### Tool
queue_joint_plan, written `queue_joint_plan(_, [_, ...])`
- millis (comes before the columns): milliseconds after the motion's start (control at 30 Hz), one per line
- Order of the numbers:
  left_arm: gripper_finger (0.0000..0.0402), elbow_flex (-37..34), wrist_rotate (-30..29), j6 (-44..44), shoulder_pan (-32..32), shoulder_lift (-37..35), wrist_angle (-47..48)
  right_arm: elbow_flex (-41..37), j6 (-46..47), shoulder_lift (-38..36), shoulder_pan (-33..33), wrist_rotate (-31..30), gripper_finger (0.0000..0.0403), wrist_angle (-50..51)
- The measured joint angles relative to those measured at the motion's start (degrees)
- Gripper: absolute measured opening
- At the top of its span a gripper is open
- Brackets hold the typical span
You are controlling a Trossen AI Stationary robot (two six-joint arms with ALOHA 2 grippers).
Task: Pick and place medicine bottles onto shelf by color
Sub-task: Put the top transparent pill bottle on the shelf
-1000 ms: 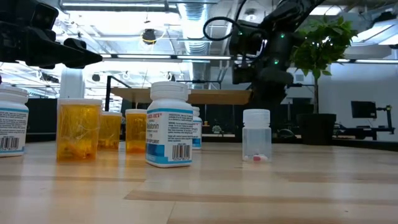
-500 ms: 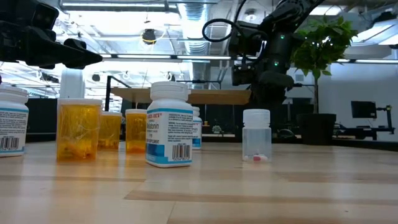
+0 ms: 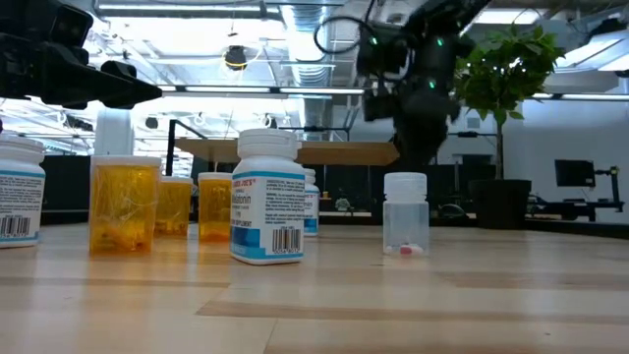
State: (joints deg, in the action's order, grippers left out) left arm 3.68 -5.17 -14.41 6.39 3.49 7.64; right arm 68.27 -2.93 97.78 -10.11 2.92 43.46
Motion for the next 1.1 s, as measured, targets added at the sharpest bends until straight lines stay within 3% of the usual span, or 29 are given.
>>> queue_joint_plan(233, [0.0261, 0.00, 0.00, 0.30, 0.00, 0.00, 0.00, 15.20, -6.50, 0.02, 1.47, 0.09, 0.0117, 12.88])
queue_joint_plan(533, [0.0261, 0.00, 0.02, 0.42, 0.00, 0.00, 0.00, 32.74, -19.86, -0.02, -3.74, -0.33, 0.0120, 13.91])
queue_joint_plan(900, [0.0261, 0.00, 0.02, 0.47, 0.00, 0.00, 0.00, 35.39, -23.08, 2.42, -22.16, -2.70, 0.0120, 7.10])
queue_joint_plan(1100, [0.0261, 0.00, 0.02, 0.47, 0.00, 0.00, -0.04, 43.32, -23.23, 10.43, -25.74, -2.60, 0.0120, 10.90])
